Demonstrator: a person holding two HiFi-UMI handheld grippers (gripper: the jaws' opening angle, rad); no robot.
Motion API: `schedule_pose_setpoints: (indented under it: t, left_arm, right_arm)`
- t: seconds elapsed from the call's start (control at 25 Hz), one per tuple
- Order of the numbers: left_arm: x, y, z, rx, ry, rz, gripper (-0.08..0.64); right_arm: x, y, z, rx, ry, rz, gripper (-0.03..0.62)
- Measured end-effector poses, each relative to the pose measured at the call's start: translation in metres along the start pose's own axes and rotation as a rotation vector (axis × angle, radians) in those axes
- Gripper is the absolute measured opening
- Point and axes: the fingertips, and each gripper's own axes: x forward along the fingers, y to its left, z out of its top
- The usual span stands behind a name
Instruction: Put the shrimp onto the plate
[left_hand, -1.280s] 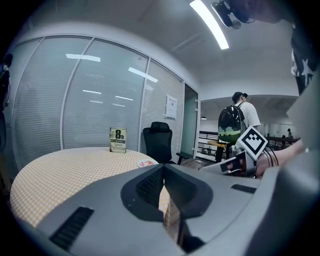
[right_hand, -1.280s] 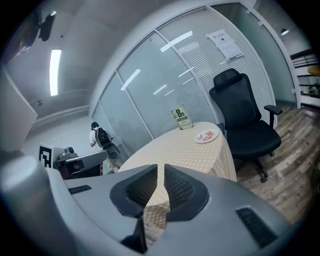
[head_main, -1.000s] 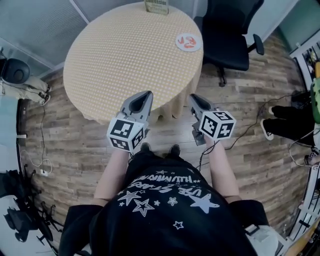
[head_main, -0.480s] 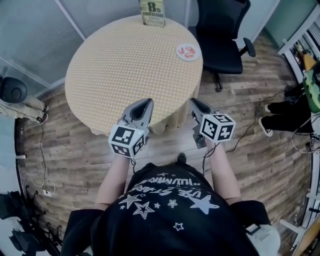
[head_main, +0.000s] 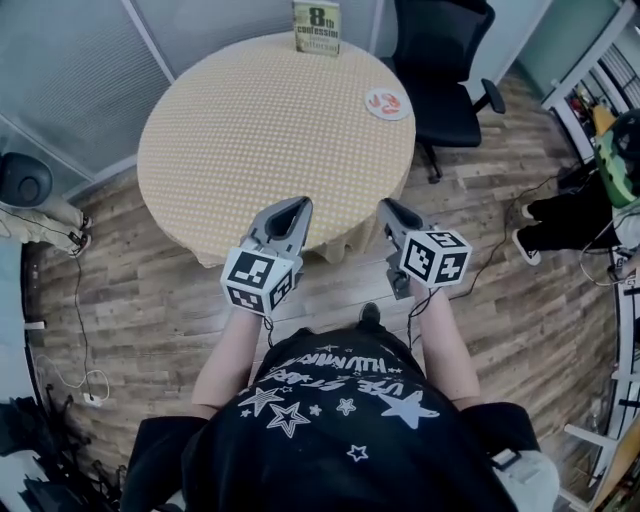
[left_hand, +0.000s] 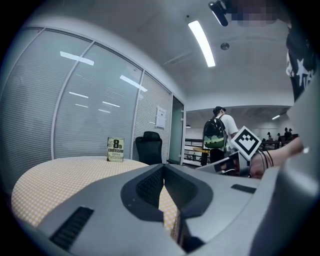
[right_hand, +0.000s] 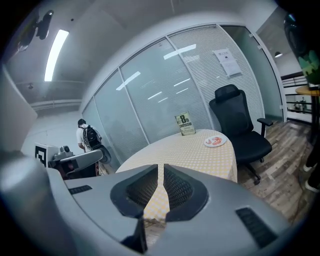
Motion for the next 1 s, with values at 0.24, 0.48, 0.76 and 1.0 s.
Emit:
schedule_pose_setpoints:
  t: [0.24,0.48,0.76,1.0]
  left_arm:
    - [-0.052,0.013,-0.011,-0.019,-0.011,0.002,0.008]
    - [-0.096,0.03,-0.016,-0.029,-0.033,0.013,0.008]
    - [-0.118,0.041,-0.023,-0.05,-0.033,0.043,0.008]
    - [-0.117,0.043,-0.027,-0.05,-0.021,0.042,0.008]
  right_arm:
    - [-0.003,0.043,-0.024,-0.006,0.008,-0.02,0.051]
    - [-0.004,0.077,-0.037,-0.006,0.005,-0.04,0.051]
    - [-0.003,0.094,-0.051,-0.009,0.032,-0.033,0.051]
    - [0.004,0.099,-0.051,-0.003,0.03,-0.017,0.051]
